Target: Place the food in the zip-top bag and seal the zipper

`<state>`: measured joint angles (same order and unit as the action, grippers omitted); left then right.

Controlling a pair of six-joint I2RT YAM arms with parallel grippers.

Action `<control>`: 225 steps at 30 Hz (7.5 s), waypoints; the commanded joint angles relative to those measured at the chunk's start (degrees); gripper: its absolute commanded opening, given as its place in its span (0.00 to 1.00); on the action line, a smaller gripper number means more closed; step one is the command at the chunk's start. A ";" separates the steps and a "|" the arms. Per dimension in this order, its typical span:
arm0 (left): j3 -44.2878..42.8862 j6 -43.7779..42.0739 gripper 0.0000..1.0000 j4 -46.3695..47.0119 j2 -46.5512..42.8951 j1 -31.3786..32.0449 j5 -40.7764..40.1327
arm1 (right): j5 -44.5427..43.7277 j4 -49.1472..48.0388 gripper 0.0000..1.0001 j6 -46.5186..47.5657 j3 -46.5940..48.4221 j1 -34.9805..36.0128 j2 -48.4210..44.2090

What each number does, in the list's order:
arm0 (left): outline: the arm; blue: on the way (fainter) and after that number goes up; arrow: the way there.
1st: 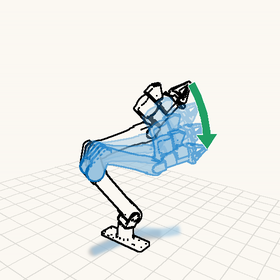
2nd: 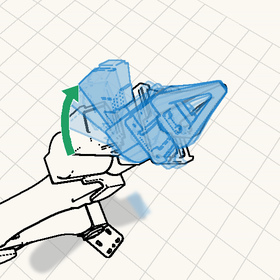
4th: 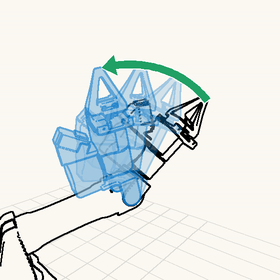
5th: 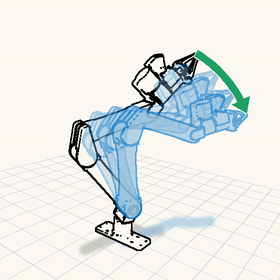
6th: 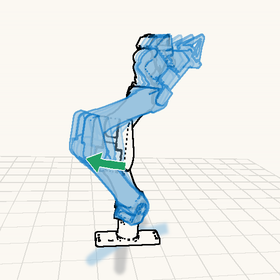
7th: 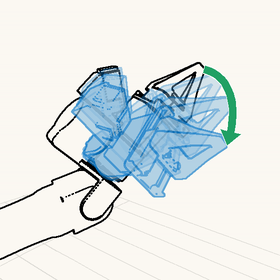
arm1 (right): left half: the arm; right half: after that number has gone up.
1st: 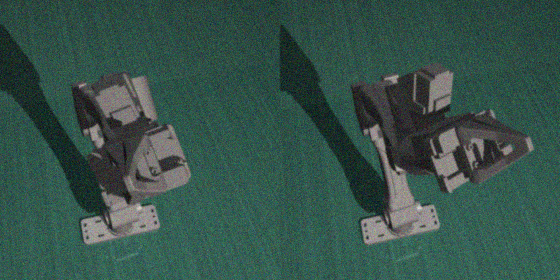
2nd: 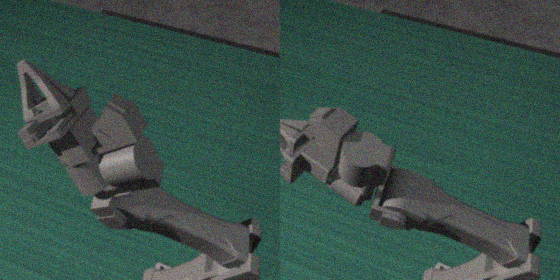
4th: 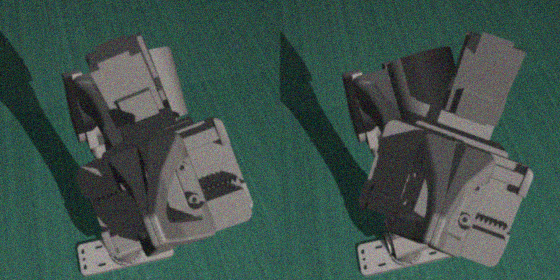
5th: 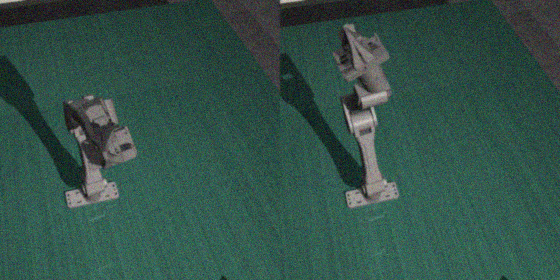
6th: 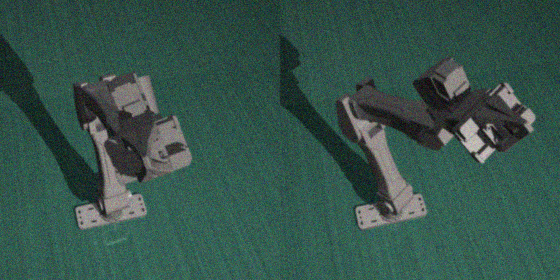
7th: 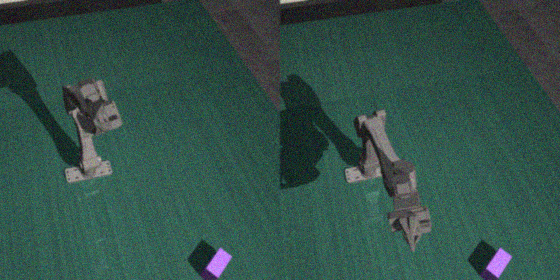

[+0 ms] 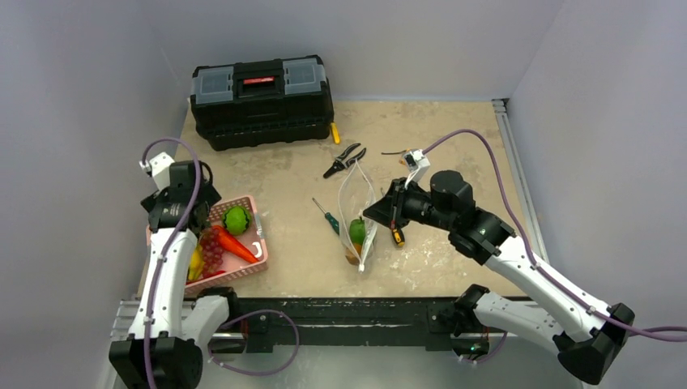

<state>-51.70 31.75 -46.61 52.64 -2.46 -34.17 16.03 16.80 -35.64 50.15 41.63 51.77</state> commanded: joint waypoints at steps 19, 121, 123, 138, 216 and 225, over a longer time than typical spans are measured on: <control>-7.51 11.19 1.00 -4.91 22.37 -14.34 -0.01 | 1.42 -1.63 0.00 -0.85 3.00 0.22 1.05; -19.54 13.33 0.70 15.01 8.57 49.36 35.83 | -0.17 -3.98 0.00 -3.47 0.52 2.05 1.32; -20.02 12.88 0.72 14.72 8.90 49.31 35.86 | -0.34 -4.01 0.00 -3.47 0.40 2.06 1.08; -22.59 6.03 0.96 7.20 3.26 49.56 28.70 | -0.73 -3.44 0.00 -3.06 -0.14 2.03 0.40; 3.63 18.19 0.66 1.06 17.57 -24.34 9.04 | 0.67 -1.97 0.00 -1.10 0.60 2.06 0.24; 4.20 20.12 0.49 -0.74 17.91 -25.56 7.45 | 0.47 -2.06 0.00 -1.54 -0.57 2.05 -0.92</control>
<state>-47.05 50.59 -47.46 71.42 -27.44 -25.91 16.12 16.91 -37.47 49.47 43.46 52.45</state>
